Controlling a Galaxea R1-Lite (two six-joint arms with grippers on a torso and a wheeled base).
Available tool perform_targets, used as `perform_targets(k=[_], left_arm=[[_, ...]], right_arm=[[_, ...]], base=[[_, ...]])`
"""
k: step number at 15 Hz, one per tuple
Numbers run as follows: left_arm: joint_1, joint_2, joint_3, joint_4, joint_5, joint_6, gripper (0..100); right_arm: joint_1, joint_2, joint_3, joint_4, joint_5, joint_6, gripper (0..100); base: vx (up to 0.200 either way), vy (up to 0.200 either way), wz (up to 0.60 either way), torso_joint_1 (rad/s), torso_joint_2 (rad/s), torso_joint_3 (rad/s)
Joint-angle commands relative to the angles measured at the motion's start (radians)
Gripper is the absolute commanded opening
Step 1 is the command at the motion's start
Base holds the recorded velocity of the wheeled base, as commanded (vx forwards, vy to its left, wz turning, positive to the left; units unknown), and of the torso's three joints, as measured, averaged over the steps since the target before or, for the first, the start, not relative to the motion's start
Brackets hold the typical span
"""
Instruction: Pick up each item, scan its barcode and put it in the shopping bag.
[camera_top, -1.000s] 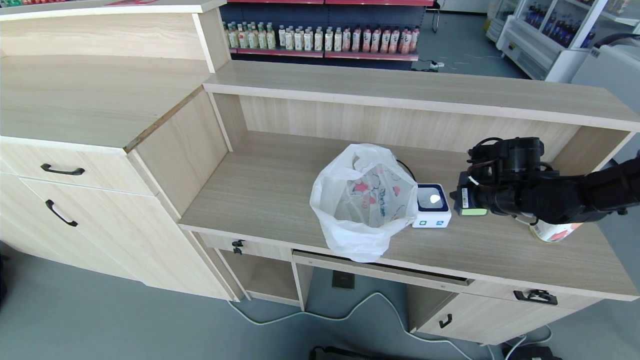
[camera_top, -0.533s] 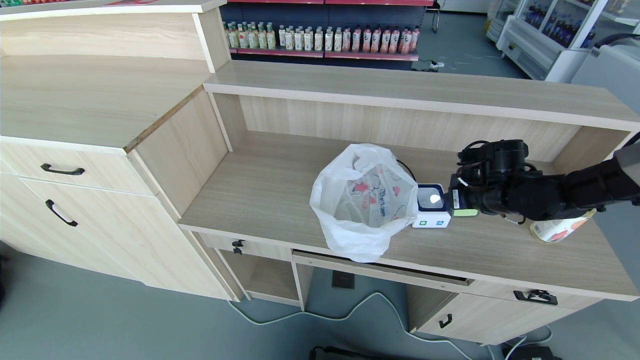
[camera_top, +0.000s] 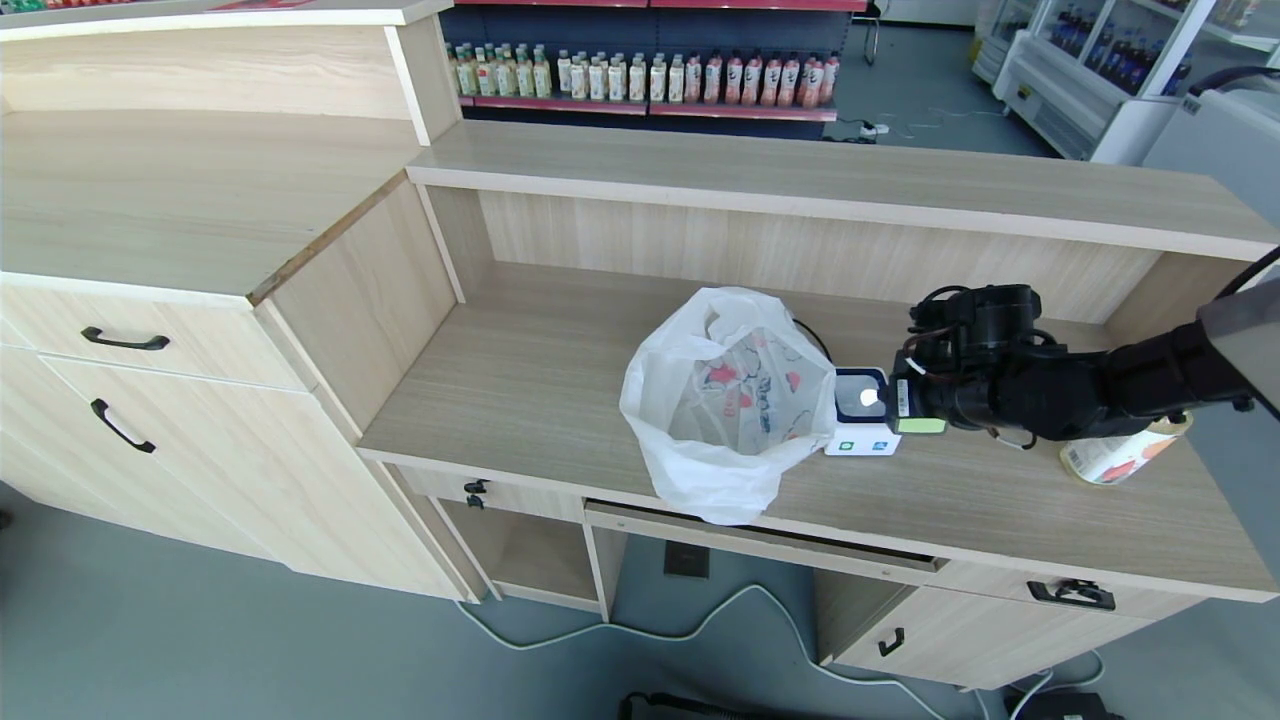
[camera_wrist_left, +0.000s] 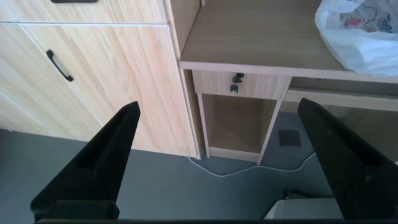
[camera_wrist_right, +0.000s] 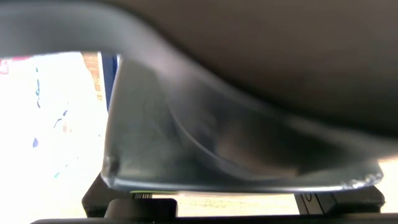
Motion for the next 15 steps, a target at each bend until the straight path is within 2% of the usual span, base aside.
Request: perform_targets(k=[1,6,15], left_arm=[[0.0,0.0,0.0,-0.001,0.0,0.0,100],[0.0,0.0,0.0,-0.001,0.0,0.0,100],[0.0,0.0,0.0,-0.001,0.0,0.0,100]], right_arm=[[0.015,0.02,-0.033,0.001,-0.001,0.016,0],[0.055,0.044,-0.053,0.004,-0.004,0.034,0],[0.058,0.089,-0.125,0.005,-0.006,0.034,0]], base=[[0.0,0.0,0.0,0.0,0.0,0.0],[0.0,0.0,0.0,0.0,0.0,0.0],[0.0,0.0,0.0,0.0,0.0,0.0]])
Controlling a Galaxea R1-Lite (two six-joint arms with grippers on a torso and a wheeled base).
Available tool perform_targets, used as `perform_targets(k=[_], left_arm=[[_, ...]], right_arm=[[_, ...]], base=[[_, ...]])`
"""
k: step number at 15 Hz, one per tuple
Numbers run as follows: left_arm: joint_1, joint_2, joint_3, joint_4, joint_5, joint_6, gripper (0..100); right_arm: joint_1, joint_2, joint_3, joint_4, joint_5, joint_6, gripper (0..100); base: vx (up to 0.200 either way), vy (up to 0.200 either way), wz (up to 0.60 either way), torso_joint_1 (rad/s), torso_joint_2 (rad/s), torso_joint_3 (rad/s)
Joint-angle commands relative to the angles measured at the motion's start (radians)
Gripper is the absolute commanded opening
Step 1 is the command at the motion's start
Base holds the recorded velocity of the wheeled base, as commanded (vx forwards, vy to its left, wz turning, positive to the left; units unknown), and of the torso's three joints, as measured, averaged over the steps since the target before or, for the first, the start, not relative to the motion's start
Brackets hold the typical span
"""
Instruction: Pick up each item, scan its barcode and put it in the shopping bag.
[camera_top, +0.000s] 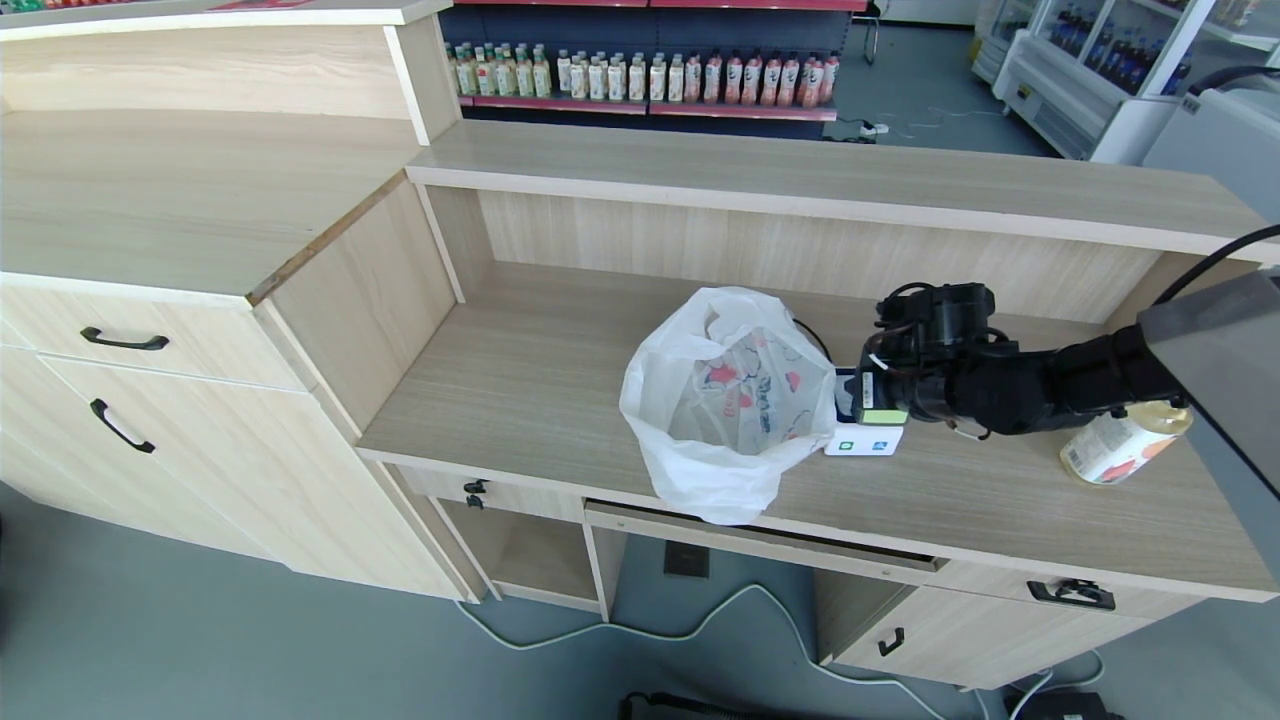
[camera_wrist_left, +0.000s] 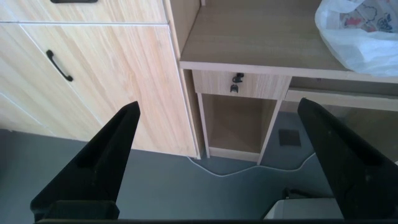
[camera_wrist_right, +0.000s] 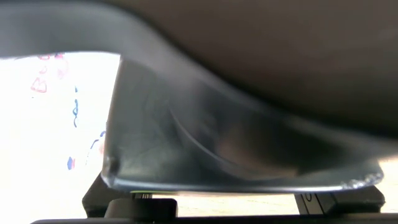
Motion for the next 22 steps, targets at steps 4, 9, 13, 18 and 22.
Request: perform_targets(k=[4,9,13,18,22], left_arm=[[0.0,0.0,0.0,-0.001,0.0,0.0,100],[0.0,0.0,0.0,-0.001,0.0,0.0,100],[0.0,0.0,0.0,-0.001,0.0,0.0,100],[0.0,0.0,0.0,-0.001,0.0,0.0,100],[0.0,0.0,0.0,-0.001,0.0,0.0,100]], right_arm=[[0.011,0.026,-0.022,-0.001,0.0,0.0,0],[0.019,0.045,-0.068,0.001,0.0,0.0,0],[0.02,0.028,-0.08,-0.001,0.0,0.0,0],[-0.046,-0.382,0.282,-0.088,0.002,-0.058,0],[-0.193,-0.724,0.754,-0.338,0.05,-0.163,0]], base=[[0.0,0.0,0.0,0.0,0.0,0.0],[0.0,0.0,0.0,0.0,0.0,0.0],[0.0,0.0,0.0,0.0,0.0,0.0],[0.0,0.0,0.0,0.0,0.0,0.0],[0.0,0.0,0.0,0.0,0.0,0.0]])
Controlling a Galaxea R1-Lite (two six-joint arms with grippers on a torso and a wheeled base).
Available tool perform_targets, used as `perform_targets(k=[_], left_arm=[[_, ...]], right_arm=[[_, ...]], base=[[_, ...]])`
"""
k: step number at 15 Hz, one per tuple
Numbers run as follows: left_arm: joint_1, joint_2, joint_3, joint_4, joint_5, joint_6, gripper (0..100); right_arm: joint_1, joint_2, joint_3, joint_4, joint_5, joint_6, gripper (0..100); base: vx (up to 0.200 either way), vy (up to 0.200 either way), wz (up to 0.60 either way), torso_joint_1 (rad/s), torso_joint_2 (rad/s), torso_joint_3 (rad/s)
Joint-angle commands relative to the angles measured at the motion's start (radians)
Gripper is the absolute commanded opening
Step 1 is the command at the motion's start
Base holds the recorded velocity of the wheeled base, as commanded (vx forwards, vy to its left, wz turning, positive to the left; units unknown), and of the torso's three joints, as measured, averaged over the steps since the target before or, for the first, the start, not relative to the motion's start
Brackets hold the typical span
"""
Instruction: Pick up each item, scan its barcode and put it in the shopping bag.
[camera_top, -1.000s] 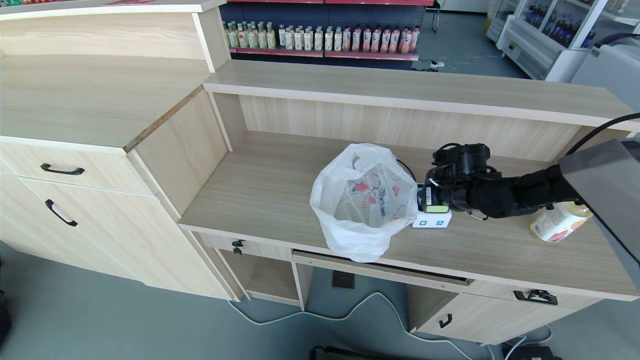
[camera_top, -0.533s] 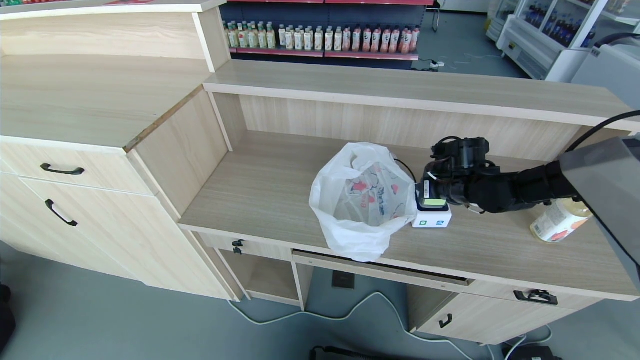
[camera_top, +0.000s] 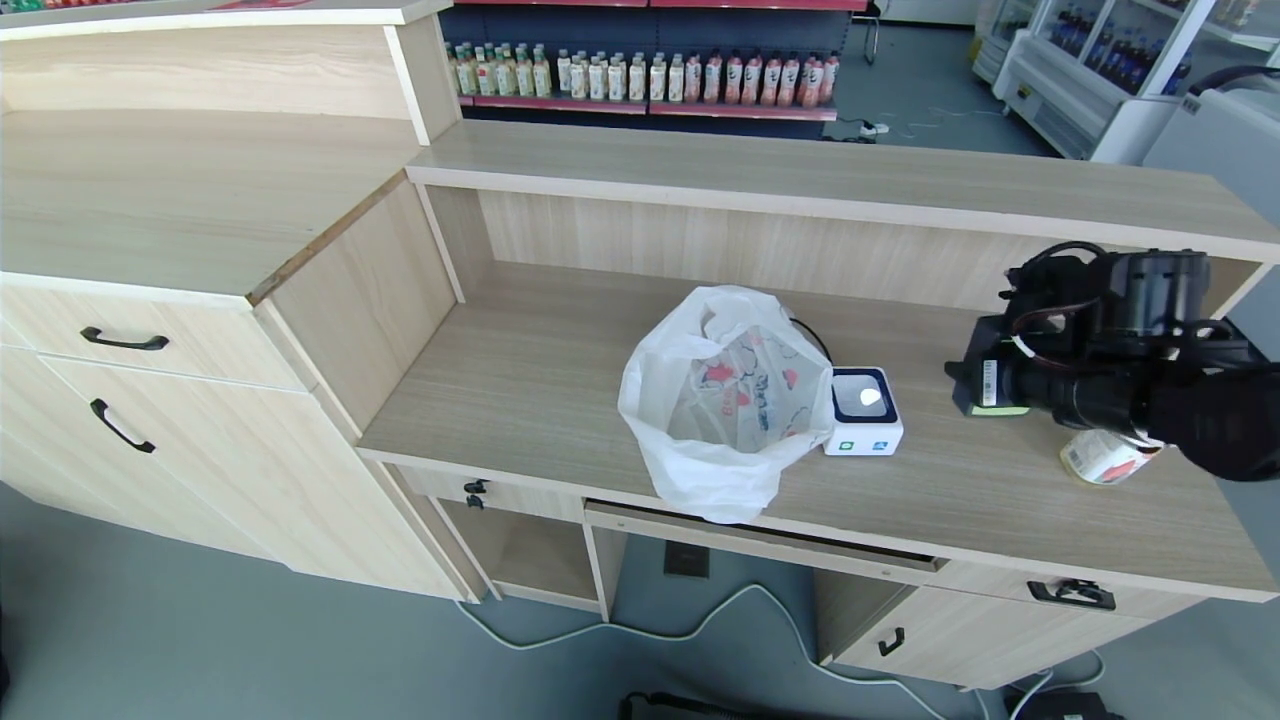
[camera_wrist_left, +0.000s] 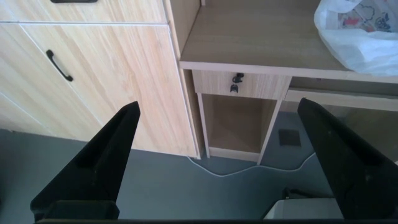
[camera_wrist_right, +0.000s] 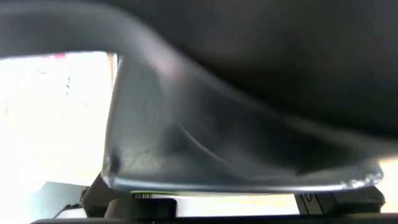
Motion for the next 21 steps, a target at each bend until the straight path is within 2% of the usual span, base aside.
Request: perform_targets(k=[1,4,5,11,14,20,21], left_arm=[[0.0,0.0,0.0,0.0,0.0,0.0,100],[0.0,0.0,0.0,0.0,0.0,0.0,100],[0.0,0.0,0.0,0.0,0.0,0.0,100],[0.0,0.0,0.0,0.0,0.0,0.0,100],[0.0,0.0,0.0,0.001,-0.003,0.001,100],[0.0,0.0,0.0,-0.002,-0.003,0.011,100],[0.0,0.0,0.002,-0.002,-0.003,0.021,100]], right_arm=[[-0.127,-0.312,0.323,-0.229,0.066,-0.038,0],[-0.15,-0.348,0.41,-0.418,0.103,-0.012,0],[-0.15,-0.353,0.42,-0.438,0.104,0.014,0],[-0.151,-0.388,0.475,-0.44,0.096,0.022,0],[-0.188,-0.404,0.475,-0.44,0.098,0.023,0],[-0.22,-0.411,0.464,-0.434,0.101,0.075,0],[-0.217,-0.41,0.467,-0.432,0.101,0.091,0]], base=[[0.0,0.0,0.0,0.0,0.0,0.0],[0.0,0.0,0.0,0.0,0.0,0.0],[0.0,0.0,0.0,0.0,0.0,0.0],[0.0,0.0,0.0,0.0,0.0,0.0],[0.0,0.0,0.0,0.0,0.0,0.0],[0.0,0.2,0.0,0.005,0.0,0.002],[0.0,0.2,0.0,0.002,-0.01,0.002]])
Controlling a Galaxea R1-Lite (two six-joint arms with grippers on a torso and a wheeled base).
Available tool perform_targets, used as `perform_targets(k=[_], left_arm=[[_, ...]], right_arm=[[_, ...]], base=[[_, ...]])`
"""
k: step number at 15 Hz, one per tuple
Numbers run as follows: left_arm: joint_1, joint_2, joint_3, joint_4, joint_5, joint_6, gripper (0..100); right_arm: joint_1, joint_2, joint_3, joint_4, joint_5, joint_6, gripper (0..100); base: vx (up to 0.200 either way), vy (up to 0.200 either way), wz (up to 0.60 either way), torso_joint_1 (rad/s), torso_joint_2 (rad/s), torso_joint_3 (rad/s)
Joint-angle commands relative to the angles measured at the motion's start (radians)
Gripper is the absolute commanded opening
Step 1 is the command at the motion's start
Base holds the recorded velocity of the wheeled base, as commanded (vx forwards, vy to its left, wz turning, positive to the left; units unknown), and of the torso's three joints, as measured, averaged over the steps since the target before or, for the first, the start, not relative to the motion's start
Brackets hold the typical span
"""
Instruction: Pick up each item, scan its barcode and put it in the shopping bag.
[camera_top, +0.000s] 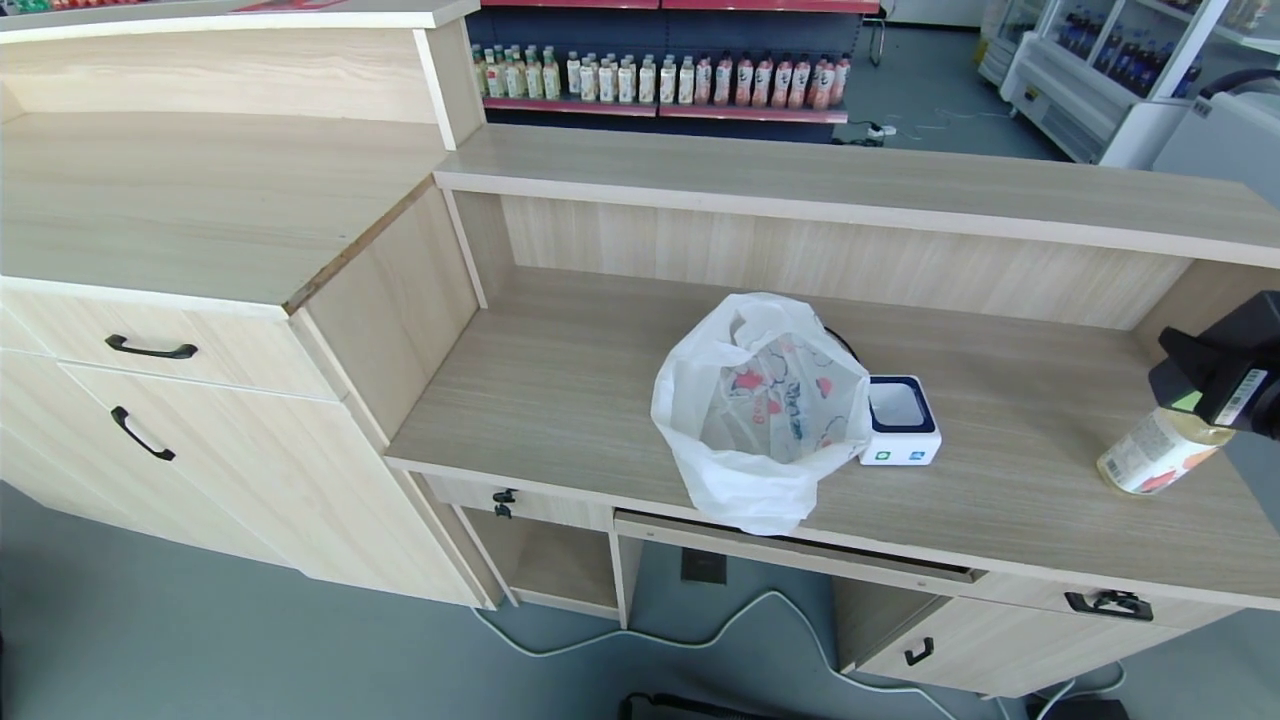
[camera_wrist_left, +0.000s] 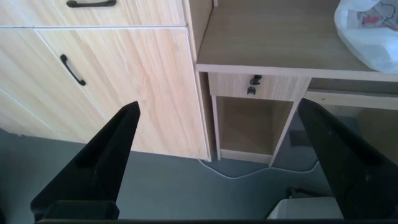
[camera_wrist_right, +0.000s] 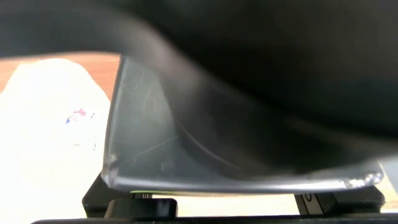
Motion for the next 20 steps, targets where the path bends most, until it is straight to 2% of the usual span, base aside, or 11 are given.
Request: perform_targets(k=[1,2,5,8,12,20], left_arm=[[0.001,0.0,-0.001,0.0,0.003,-0.006,100],[0.001,0.0,-0.001,0.002,0.006,-0.02,100],[0.001,0.0,-0.001,0.002,0.004,-0.02,100],[0.001,0.0,-0.001,0.002,0.004,-0.02,100],[0.001,0.0,-0.001,0.002,0.004,-0.021,100],[0.001,0.0,-0.001,0.002,0.004,-0.02,100]], right_arm=[[0.007,0.004,0.01,0.003,0.0,0.008,0],[0.01,0.005,0.019,0.001,0.0,0.012,0],[0.027,0.062,-0.01,0.0,0.0,0.018,0],[0.074,0.186,-0.11,-0.006,-0.005,0.015,0],[0.208,0.363,-0.292,-0.002,-0.048,0.002,0],[0.284,0.686,-0.361,-0.124,-0.045,0.004,0]], base=[[0.0,0.2,0.0,-0.007,0.0,0.012],[0.0,0.0,0.0,0.0,0.0,0.0],[0.0,0.0,0.0,0.0,0.0,0.0],[0.0,0.0,0.0,0.0,0.0,0.0],[0.0,0.0,0.0,0.0,0.0,0.0],[0.0,0.0,0.0,0.0,0.0,0.0]])
